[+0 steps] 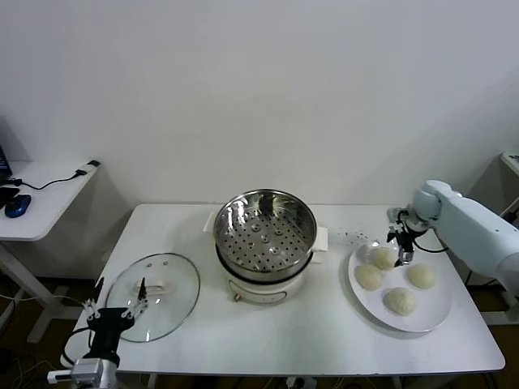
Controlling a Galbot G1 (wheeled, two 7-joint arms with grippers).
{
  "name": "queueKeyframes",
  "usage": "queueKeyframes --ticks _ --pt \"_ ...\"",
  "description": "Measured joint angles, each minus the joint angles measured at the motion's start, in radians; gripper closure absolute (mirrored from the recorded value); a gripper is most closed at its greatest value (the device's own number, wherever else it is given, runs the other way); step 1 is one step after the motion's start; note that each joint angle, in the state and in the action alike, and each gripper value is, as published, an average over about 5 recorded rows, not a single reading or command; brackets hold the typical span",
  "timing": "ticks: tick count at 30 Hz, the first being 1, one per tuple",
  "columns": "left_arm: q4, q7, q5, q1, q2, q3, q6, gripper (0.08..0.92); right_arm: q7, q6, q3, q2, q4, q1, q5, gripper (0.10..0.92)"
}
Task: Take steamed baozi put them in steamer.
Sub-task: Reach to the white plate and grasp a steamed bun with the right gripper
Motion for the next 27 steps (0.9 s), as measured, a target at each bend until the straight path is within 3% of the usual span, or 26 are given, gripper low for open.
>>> queueKeyframes --ticks 9,19,27 --pt "0.009 0.0 0.001 -0.001 0.0 -0.001 0.0 0.177 -0.005 0.018 0.008 0.037 -0.05 -0.012 -0.015 0.223" --pt "0.011 0.0 0.001 0.002 0.0 -0.002 -0.001 0.177 -0.019 0.032 0.032 0.059 -0.081 -0.014 -0.03 0.432" --pt "0.012 -0.001 0.001 0.005 0.0 -0.002 -0.003 0.177 -0.031 0.043 0.031 0.05 -0.069 0.0 -0.019 0.49"
